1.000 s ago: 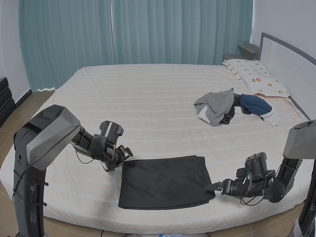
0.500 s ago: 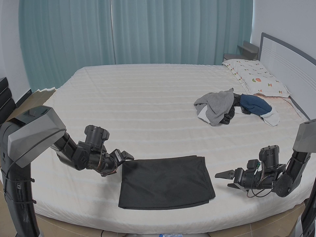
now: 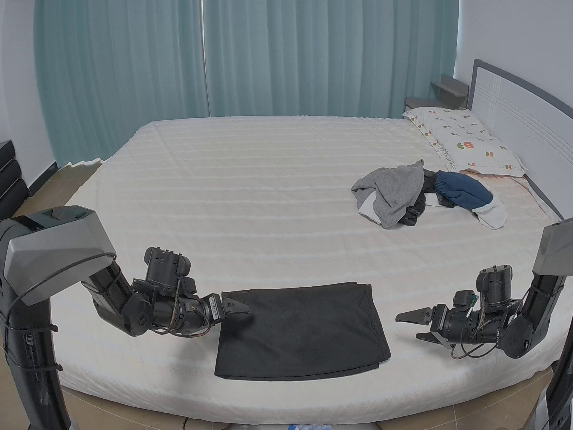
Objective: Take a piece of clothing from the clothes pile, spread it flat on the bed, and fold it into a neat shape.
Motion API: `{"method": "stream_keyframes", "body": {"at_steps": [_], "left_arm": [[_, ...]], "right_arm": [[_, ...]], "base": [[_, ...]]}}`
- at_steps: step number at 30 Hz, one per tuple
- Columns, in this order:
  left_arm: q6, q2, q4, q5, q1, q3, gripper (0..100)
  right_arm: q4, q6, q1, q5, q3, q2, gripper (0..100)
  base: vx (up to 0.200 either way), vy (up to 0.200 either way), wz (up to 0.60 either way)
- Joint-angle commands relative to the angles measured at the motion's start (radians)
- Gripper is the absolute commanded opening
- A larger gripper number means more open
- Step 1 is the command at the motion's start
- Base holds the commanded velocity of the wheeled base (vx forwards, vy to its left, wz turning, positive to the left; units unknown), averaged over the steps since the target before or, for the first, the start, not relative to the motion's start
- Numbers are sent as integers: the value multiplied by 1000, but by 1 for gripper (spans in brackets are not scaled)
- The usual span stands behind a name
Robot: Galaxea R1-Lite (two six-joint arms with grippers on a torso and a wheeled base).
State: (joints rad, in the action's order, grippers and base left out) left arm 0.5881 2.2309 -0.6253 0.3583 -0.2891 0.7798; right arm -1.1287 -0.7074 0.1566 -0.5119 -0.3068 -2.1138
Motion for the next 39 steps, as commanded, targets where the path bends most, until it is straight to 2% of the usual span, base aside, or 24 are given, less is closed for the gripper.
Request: {"method": "stream_keyframes", "body": {"at_steps": [1, 11, 12, 23, 39], "left_arm": [[-1, 21, -1, -12, -24, 9, 100], [-4, 24, -2, -35, -45, -4, 100], [-4, 26, -1, -48, -54, -1, 0], [36, 24, 1, -130, -56, -5, 0], [38, -7, 6, -131, -56, -13, 0]], "right_arm": [[0, 0, 0, 0, 3, 3, 100], [0, 0, 0, 0, 8, 5, 100], [0, 0, 0, 0, 9, 6, 100], [-2, 0, -2, 0, 12, 11, 100], [-86, -40, -3, 0, 35, -2, 100]], "base": [[0, 0, 0], [0, 0, 0], [0, 0, 0], [0, 0, 0], [0, 0, 0]]}}
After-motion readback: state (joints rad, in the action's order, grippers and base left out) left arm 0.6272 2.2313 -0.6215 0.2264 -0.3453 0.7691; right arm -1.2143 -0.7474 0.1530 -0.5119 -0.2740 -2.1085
